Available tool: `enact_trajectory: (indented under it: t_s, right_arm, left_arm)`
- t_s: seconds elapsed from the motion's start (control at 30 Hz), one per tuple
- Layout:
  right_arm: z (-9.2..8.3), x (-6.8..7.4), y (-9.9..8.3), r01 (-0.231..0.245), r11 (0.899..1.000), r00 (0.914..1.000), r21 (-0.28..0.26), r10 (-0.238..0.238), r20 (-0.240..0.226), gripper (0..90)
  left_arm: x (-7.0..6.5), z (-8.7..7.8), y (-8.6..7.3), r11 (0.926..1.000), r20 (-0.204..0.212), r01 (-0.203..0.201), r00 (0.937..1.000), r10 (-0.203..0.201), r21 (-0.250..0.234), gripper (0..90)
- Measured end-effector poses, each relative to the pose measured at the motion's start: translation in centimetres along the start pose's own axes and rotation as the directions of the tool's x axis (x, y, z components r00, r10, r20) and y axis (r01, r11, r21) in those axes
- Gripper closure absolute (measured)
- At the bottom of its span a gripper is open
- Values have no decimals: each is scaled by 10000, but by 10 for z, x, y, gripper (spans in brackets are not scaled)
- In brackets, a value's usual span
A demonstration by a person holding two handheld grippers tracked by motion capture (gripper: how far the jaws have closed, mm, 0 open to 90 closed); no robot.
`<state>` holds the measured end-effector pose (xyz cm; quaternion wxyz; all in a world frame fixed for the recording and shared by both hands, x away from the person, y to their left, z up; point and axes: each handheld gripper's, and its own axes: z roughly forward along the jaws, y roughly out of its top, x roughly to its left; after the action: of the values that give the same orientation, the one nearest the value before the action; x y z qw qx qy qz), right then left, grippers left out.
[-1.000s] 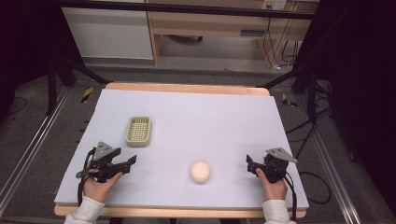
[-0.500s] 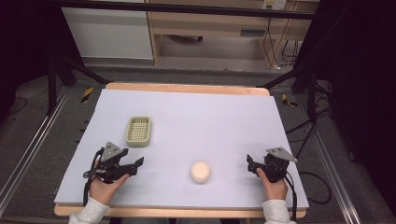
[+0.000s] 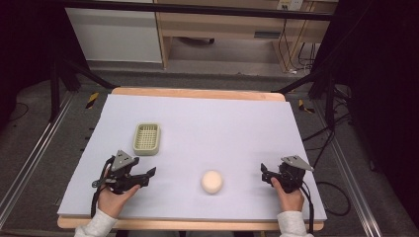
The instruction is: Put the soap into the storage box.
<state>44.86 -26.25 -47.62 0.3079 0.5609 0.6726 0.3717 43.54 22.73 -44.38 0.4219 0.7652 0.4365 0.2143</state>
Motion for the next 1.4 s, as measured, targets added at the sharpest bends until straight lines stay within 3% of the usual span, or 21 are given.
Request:
enact_trajectory:
  t_s: [1.07, 1.4]
  right_arm:
    - [0, 0, 0, -121, 9999, 9999, -13, 121, -107, 45]
    - [0, 0, 0, -118, 9999, 9999, -7, 118, -123, 45]
  left_arm:
    - [-21, 11, 12, 9988, 531, -476, 9975, 468, 131, 253]
    - [-31, 17, 18, 9963, 767, -814, 9939, 792, 267, 249]
